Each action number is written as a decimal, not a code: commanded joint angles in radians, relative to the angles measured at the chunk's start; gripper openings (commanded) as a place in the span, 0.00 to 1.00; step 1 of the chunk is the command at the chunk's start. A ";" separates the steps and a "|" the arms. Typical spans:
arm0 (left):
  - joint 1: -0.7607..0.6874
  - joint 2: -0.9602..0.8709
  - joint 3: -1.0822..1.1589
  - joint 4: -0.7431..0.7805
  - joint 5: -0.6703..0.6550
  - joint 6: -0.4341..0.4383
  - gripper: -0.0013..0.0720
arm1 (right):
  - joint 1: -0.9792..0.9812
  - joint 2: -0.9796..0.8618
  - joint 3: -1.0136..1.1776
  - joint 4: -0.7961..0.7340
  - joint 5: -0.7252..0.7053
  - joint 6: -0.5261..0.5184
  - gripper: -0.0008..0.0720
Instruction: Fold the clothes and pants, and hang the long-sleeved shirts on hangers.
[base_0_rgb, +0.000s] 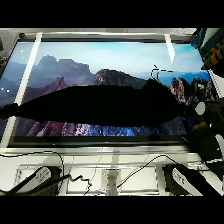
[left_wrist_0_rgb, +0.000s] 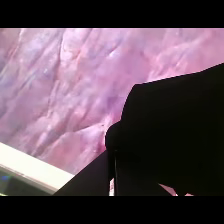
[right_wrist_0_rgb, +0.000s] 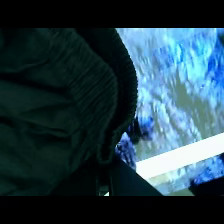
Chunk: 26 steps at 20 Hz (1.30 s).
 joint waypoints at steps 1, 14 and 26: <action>0.001 0.001 0.000 0.003 -0.002 0.000 0.03 | 0.000 0.063 -0.052 -0.008 -0.006 0.033 0.04; 0.001 0.001 0.000 0.007 0.015 -0.001 0.97 | 0.000 0.063 -0.050 -0.007 -0.002 0.032 0.98; 0.000 0.001 0.000 -0.180 0.014 0.000 0.96 | 0.012 -0.188 0.262 0.520 -0.136 -0.156 0.95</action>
